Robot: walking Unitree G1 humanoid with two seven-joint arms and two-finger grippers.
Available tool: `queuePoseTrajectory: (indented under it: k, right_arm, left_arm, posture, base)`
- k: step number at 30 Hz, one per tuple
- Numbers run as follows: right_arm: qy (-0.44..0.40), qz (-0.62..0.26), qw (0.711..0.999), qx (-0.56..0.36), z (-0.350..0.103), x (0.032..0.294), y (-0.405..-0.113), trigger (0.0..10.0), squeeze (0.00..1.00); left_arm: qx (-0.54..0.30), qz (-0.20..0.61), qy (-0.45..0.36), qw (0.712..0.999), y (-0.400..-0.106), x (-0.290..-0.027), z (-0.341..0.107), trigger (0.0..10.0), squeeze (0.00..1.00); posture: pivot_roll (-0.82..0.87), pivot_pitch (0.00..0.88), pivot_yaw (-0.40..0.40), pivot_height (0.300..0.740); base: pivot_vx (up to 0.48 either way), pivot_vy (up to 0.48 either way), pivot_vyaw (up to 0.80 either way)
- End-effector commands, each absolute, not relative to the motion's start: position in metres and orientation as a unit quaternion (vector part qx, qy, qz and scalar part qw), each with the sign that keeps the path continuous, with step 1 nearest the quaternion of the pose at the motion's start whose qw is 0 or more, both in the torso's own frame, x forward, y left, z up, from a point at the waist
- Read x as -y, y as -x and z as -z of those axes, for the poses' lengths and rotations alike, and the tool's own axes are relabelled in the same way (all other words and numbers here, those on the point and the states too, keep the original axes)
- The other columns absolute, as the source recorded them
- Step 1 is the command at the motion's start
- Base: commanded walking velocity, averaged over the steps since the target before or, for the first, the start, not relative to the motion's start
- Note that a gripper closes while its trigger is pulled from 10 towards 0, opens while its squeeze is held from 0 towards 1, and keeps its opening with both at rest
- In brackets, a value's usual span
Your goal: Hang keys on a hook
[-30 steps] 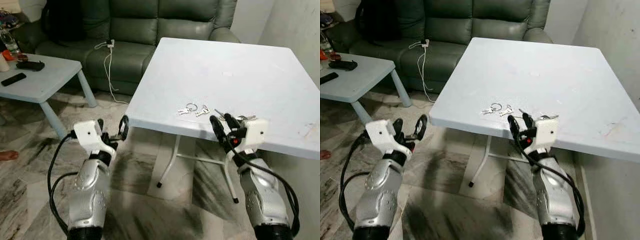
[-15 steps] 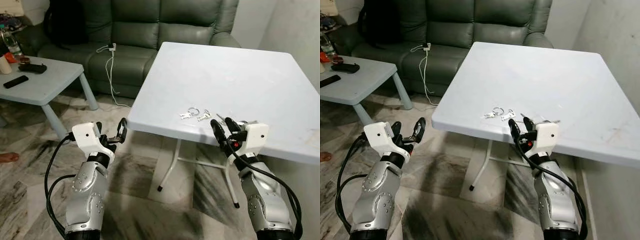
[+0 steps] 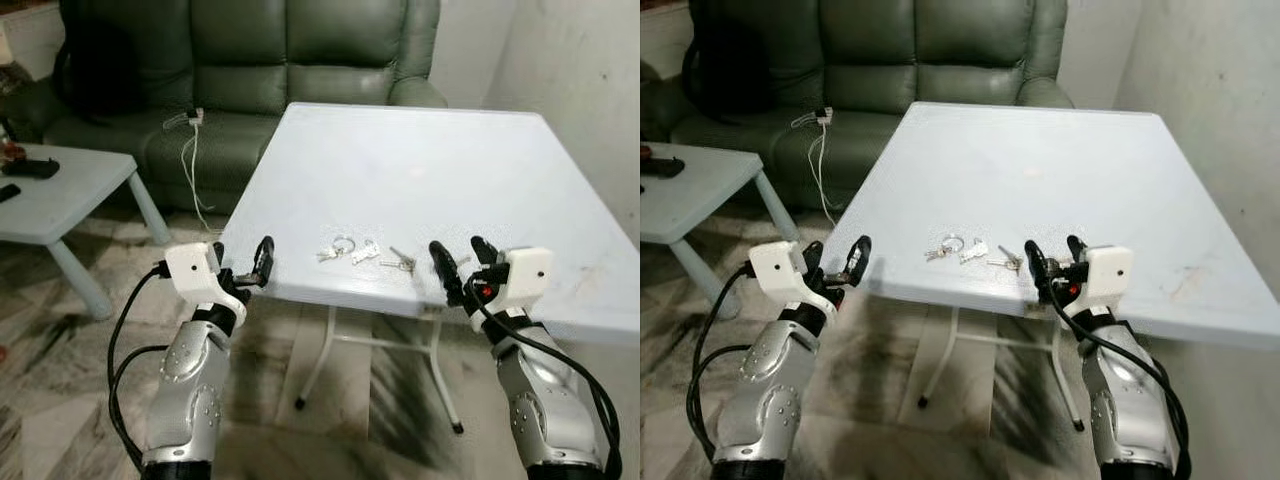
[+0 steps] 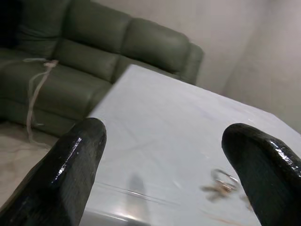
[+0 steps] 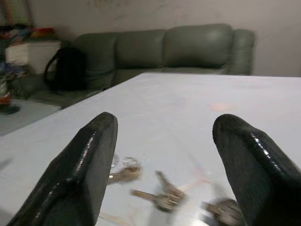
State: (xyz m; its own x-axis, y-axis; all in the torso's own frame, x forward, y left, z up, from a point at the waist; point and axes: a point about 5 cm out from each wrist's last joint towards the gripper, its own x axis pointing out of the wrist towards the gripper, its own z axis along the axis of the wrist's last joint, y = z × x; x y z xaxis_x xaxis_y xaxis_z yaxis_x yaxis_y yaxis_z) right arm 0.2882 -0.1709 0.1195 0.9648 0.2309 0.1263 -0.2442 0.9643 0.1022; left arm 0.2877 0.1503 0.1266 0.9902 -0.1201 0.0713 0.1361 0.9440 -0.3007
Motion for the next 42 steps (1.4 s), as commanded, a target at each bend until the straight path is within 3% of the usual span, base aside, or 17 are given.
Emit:
queuePoseTrajectory:
  k: [1, 19, 42]
  right_arm:
    - [-0.050, -0.131, 0.988, 0.062, -0.126, 0.166, -0.292, 10.0, 0.00]
    - [-0.031, -0.143, 0.988, 0.051, -0.126, 0.168, -0.291, 10.0, 0.00]
    - [-0.011, -0.141, 0.990, 0.022, -0.121, 0.163, -0.295, 10.0, 0.00]
  left_arm:
    - [0.025, 0.056, 0.150, 0.987, -0.288, -0.153, -0.128, 10.0, 0.00]
    - [0.016, 0.061, 0.138, 0.988, -0.282, -0.143, -0.122, 10.0, 0.00]
    - [0.007, 0.151, 0.078, 0.985, -0.270, -0.117, -0.115, 10.0, 0.00]
  posture:
    - [0.00, 0.000, -0.046, 0.740]
    - [0.00, 0.000, -0.060, 0.740]
    - [-0.01, 0.013, -0.067, 0.740]
  base:
    - [0.000, 0.000, 0.00]
    - [0.000, 0.000, 0.00]
    - [0.000, 0.000, 0.00]
